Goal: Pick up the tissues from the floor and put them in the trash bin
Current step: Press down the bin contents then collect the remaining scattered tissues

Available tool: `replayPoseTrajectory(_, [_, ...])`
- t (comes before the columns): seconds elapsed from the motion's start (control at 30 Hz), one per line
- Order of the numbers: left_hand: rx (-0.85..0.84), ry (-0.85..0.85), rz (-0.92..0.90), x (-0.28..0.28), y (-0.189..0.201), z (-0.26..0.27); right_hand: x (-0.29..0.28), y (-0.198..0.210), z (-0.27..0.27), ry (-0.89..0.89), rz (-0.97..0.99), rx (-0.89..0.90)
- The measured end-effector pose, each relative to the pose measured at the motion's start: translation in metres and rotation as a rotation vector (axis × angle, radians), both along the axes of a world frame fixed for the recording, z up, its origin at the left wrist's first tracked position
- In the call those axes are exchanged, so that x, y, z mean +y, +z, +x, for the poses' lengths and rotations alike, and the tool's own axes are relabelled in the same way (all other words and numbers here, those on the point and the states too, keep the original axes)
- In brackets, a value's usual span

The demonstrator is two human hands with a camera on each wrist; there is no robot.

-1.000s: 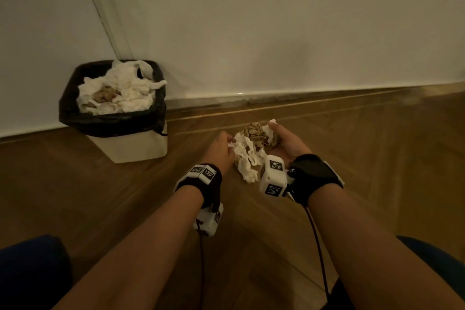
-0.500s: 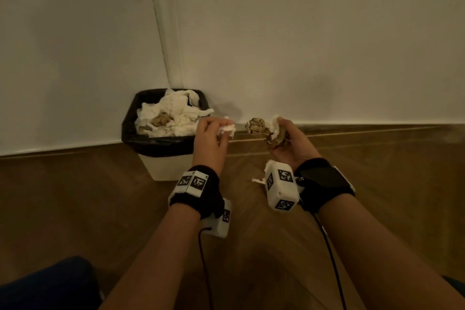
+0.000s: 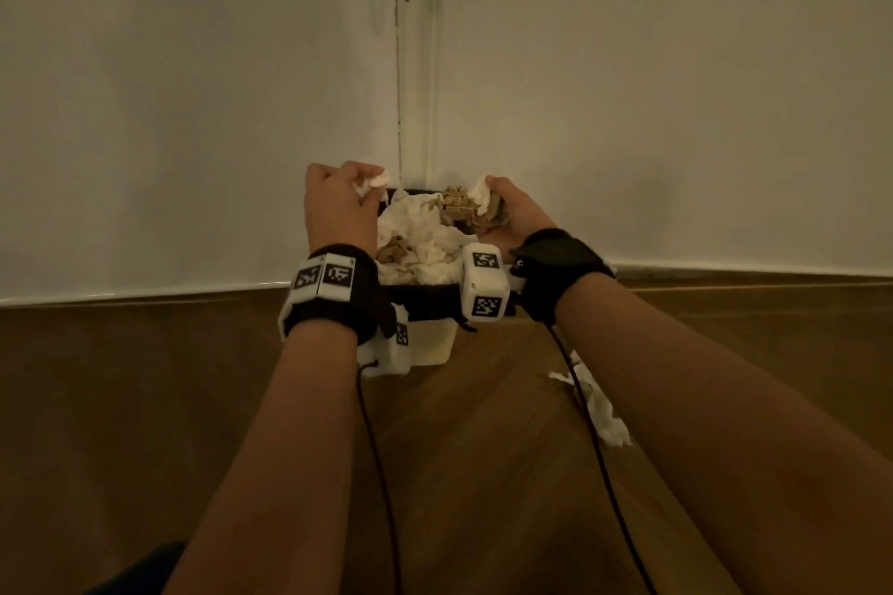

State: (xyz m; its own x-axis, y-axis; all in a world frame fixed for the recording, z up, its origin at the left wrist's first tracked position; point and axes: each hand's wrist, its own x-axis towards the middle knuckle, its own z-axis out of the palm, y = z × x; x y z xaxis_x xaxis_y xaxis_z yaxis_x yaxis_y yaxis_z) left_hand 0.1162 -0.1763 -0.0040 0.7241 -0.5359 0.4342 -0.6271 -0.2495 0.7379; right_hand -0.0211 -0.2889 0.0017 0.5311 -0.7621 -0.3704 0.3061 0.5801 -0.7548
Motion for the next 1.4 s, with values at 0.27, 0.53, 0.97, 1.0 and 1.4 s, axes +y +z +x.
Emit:
replayPoseTrajectory(0.27, [-0.059,-0.104,0.400,-0.025,0.006,0.045,-0.037,-0.020,0.046,0.191,-0.535,0.860])
replayPoseTrajectory(0.53, [-0.098,-0.225,0.723,-0.027,-0.015,0.040,-0.001,-0.014,0.072,0.588,-0.708,1.085])
replayPoseTrajectory(0.97, [0.027,0.010,0.426,-0.010,-0.028,0.022,0.002,0.009,0.045,0.436,-0.995,0.969])
replayPoseTrajectory(1.0, [0.023,0.025,0.377,-0.008,-0.030,0.017,0.002,0.010,0.041,0.407,-1.002,0.947])
replayPoseTrajectory(1.4, [-0.167,-0.060,-0.005,-0.002,-0.034,-0.059,0.008,0.006,-0.055,0.116,-0.804,0.628])
